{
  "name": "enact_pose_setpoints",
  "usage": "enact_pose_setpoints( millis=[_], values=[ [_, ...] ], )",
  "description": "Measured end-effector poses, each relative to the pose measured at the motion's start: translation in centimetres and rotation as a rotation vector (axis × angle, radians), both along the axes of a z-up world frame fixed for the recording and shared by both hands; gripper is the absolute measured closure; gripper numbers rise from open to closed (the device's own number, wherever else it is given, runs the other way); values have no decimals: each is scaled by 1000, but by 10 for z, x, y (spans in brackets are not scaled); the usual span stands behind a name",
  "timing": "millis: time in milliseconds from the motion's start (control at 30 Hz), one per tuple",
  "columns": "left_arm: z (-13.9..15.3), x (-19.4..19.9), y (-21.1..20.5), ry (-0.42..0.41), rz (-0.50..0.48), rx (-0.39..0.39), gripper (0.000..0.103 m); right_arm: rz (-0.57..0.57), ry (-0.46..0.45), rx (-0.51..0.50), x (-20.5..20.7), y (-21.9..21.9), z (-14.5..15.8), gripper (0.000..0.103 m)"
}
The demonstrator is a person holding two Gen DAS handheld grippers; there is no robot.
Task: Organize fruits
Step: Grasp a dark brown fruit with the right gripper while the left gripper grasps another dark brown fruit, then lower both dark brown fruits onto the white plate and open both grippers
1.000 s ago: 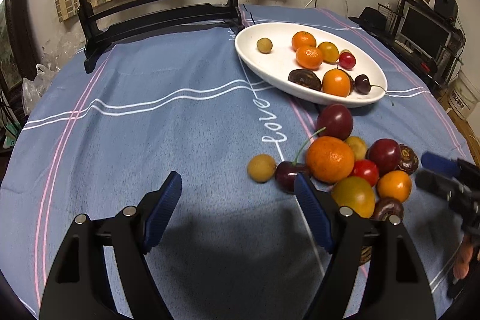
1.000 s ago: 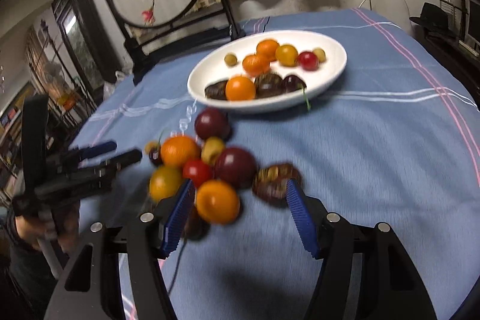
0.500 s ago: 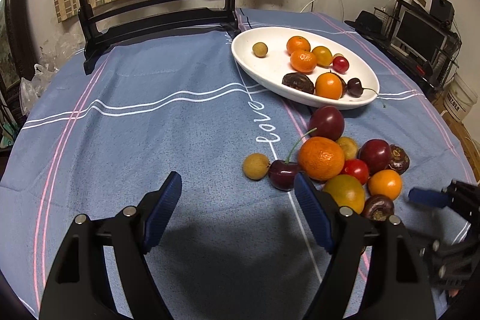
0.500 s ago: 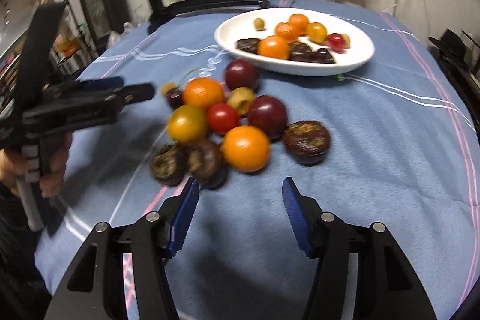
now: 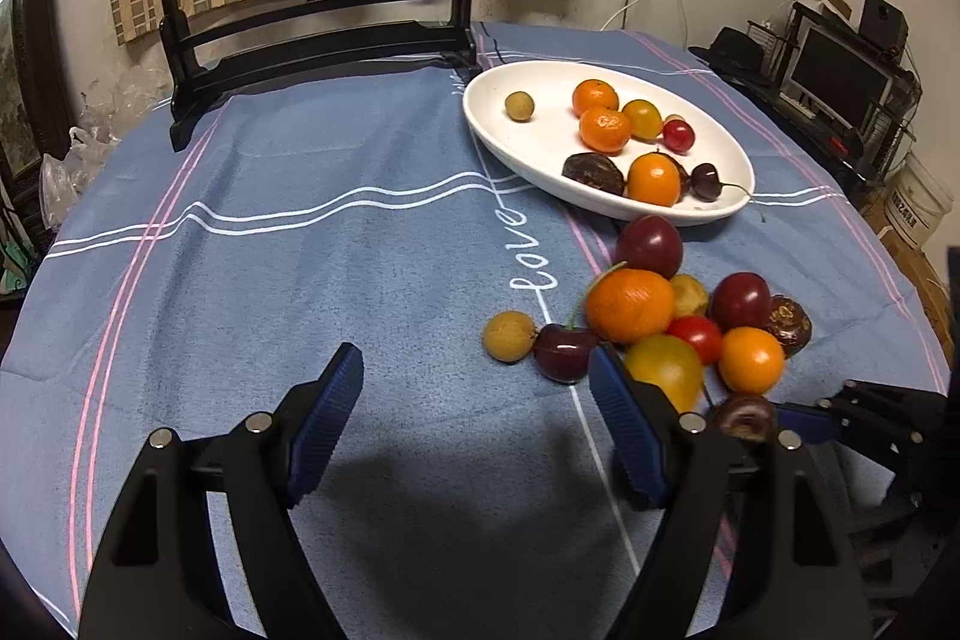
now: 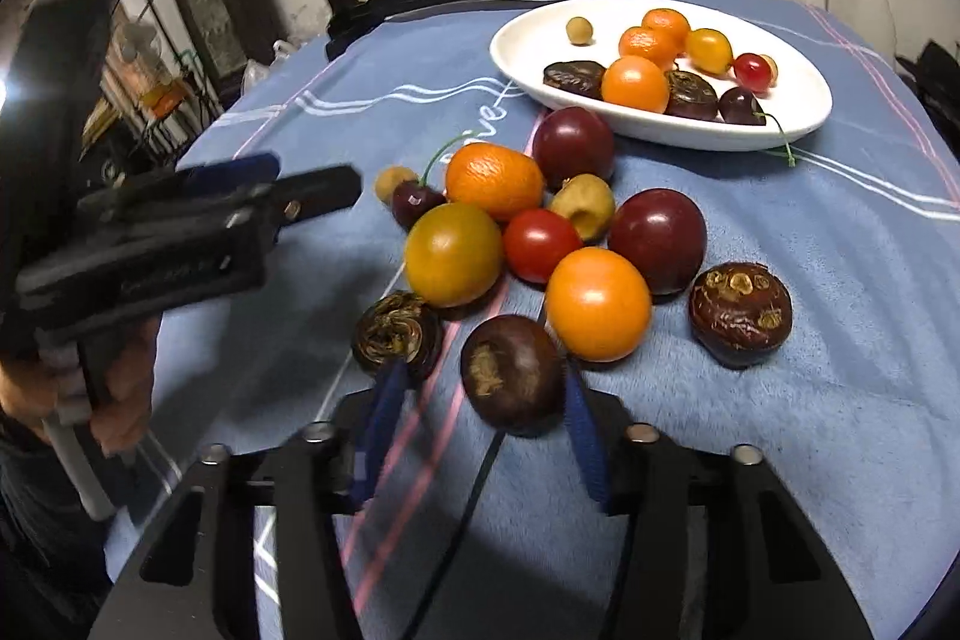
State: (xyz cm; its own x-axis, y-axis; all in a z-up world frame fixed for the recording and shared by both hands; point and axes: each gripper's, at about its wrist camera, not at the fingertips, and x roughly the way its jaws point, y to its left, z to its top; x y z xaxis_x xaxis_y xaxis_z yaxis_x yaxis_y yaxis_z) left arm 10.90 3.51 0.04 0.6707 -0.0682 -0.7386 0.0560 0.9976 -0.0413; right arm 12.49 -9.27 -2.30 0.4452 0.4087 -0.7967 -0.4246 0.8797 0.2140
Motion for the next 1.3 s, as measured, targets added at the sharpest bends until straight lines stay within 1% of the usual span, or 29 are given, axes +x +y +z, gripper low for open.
enact_pose_setpoints(
  millis=[33,100,233,300,333,433,533,600,667,733,767,833,967,1033,1100,1200,1300],
  values=[
    [0,-1,0,-2,-3,-2,25,-12,2,0,2,-2,0,73],
    [1,-2,-1,-4,-8,-7,25,-24,20,35,4,-6,-1,73],
    [1,-3,-3,20,-34,-41,25,-30,13,62,-6,-16,2,74],
    [1,-6,-10,36,-71,-27,25,-56,-4,64,-11,-29,6,74],
    [1,-8,-15,49,-106,-11,25,-70,-10,65,-13,-35,7,74],
    [3,-17,-25,41,-142,-4,26,-110,-16,60,-17,-53,7,74],
    [-1,-27,-37,62,-198,-8,27,-141,-23,59,-19,-69,8,74],
    [-9,-31,-49,97,-242,2,37,-150,-27,63,-21,-74,8,74],
    [-17,-31,-57,131,-263,12,53,-157,-30,71,-20,-76,8,74],
    [-27,-29,-65,171,-271,26,60,-153,-32,76,-20,-75,7,74],
    [-30,-29,-68,170,-266,39,61,-148,-32,78,-20,-74,7,74],
    [-31,-29,-72,147,-269,61,65,-132,-34,82,-20,-71,6,74],
    [-29,-28,-64,153,-251,25,66,-121,-44,86,-20,-69,10,74],
    [-22,-28,-62,135,-242,10,66,-121,-55,83,-20,-71,13,74],
    [-10,-25,-58,106,-250,-13,66,-122,-75,79,-17,-73,21,74],
    [9,-19,-58,55,-248,-14,66,-121,-120,79,-8,-72,39,74],
    [27,-2,-58,29,-235,-20,66,-114,-194,103,8,-67,66,74]
  ],
)
